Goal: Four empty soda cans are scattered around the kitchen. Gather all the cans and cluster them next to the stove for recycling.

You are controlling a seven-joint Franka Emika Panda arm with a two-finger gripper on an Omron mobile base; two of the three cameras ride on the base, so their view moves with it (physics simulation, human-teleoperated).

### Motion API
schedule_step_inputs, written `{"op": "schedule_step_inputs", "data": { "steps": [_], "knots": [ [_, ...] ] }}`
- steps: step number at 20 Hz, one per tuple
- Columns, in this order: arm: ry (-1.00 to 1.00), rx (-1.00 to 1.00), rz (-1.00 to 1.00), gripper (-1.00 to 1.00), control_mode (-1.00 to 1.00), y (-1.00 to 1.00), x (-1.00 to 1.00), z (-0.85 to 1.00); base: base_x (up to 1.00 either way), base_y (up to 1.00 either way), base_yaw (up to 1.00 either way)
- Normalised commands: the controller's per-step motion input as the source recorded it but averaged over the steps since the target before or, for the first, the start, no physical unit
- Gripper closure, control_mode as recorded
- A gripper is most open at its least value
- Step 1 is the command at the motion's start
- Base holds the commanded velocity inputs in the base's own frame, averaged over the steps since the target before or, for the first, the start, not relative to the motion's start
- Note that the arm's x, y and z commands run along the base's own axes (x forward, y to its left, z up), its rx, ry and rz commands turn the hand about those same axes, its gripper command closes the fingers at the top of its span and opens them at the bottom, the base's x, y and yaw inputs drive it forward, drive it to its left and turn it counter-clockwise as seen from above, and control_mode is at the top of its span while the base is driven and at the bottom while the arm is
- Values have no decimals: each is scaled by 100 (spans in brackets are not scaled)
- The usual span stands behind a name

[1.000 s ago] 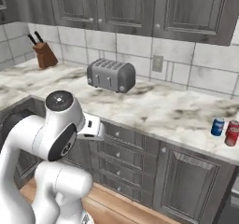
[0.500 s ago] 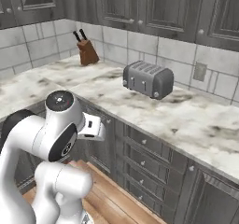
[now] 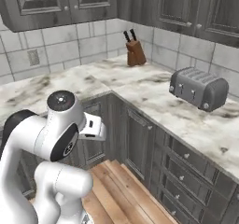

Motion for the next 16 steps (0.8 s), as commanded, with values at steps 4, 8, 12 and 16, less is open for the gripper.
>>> {"op": "schedule_step_inputs", "data": {
  "steps": [4, 8, 12, 16],
  "knots": [
    [0, 0, 0, -100, 100, 0, 0, 0, -11, 83, 39],
    [0, 0, 0, -100, 100, 0, 0, 0, -9, 70, 40],
    [0, 0, 0, -100, 100, 0, 0, 0, -11, 72, 41],
    [0, 0, 0, -100, 100, 0, 0, 0, -18, 71, 40]
  ]
}}
